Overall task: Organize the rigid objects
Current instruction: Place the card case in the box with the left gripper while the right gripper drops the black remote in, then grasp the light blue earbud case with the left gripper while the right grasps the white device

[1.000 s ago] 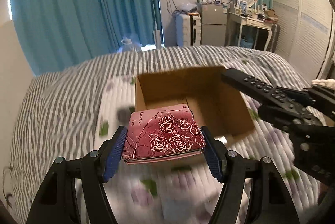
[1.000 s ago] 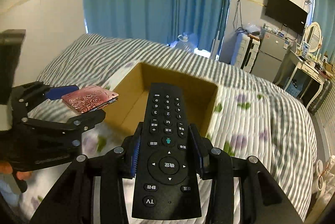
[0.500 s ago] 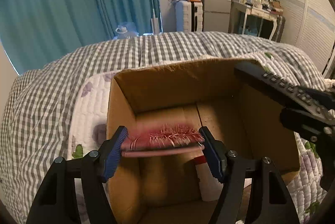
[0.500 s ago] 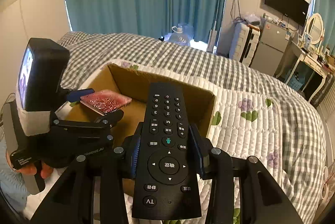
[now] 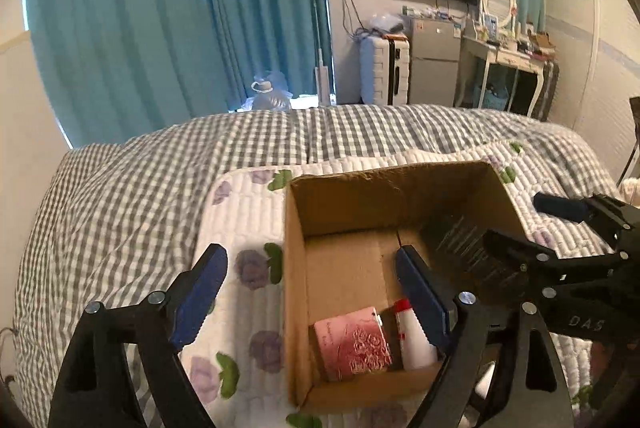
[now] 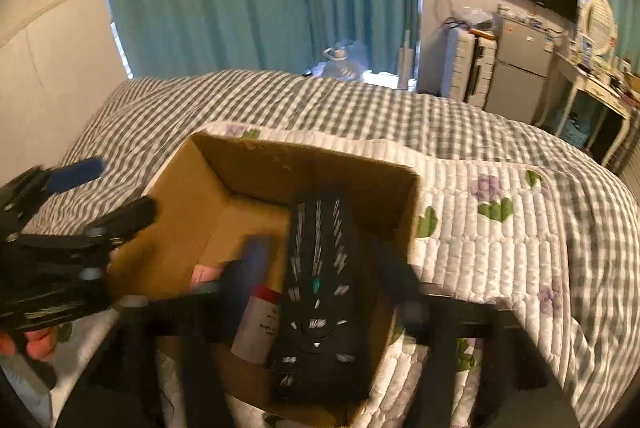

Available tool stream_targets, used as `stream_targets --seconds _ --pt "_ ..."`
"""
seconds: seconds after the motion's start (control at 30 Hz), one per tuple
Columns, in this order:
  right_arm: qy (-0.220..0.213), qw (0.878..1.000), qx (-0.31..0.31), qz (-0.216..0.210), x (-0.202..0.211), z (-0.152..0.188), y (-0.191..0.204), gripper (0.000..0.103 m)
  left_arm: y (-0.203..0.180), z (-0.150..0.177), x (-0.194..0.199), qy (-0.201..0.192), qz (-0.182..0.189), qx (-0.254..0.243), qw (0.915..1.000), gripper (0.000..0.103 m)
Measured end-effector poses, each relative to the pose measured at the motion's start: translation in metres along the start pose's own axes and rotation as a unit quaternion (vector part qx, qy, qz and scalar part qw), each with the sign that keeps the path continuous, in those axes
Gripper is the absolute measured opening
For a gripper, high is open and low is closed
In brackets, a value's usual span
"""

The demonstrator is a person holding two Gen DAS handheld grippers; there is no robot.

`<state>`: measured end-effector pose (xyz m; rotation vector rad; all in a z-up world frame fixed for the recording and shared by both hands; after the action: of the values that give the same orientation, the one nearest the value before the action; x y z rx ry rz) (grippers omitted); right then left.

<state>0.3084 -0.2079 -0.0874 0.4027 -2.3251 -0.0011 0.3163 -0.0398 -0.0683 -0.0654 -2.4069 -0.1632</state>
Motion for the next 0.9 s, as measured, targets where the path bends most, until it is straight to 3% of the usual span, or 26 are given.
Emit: stream_targets --seconds 0.2,0.3,0.47,0.67,0.9 --pt "-0.032 0.998 0.023 0.042 0.053 0.001 0.014 0.084 0.015 0.020 0.050 -0.014 0.002 0.010 0.9999 0.097" --pt "-0.018 0.997 0.033 0.063 0.079 0.017 0.025 0.084 0.015 0.043 0.071 -0.006 0.011 0.019 0.9997 0.097" --pt "0.011 0.998 0.037 0.051 0.110 0.067 0.051 0.084 0.006 0.088 0.087 0.015 0.001 0.011 0.9998 0.097" --pt "0.048 0.996 0.059 0.039 0.115 0.131 0.076 0.084 -0.006 0.147 0.076 0.062 -0.007 0.005 0.9980 0.097" --pt "0.070 0.996 0.056 0.030 0.093 0.167 0.079 0.084 -0.025 0.197 0.056 0.110 -0.021 -0.019 0.9936 0.093"
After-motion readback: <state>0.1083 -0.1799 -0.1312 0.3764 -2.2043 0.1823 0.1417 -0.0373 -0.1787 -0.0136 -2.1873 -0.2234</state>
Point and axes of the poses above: each gripper's, at about its wrist camera, not at the fingertips, and x roughly against the way its jaws point, y to its left, z to its underside, the point moved 8 cm from there along -x, roughly the way its jaws point, and after that the axes turned 3 degrees about -z, right-handed, at the moved point
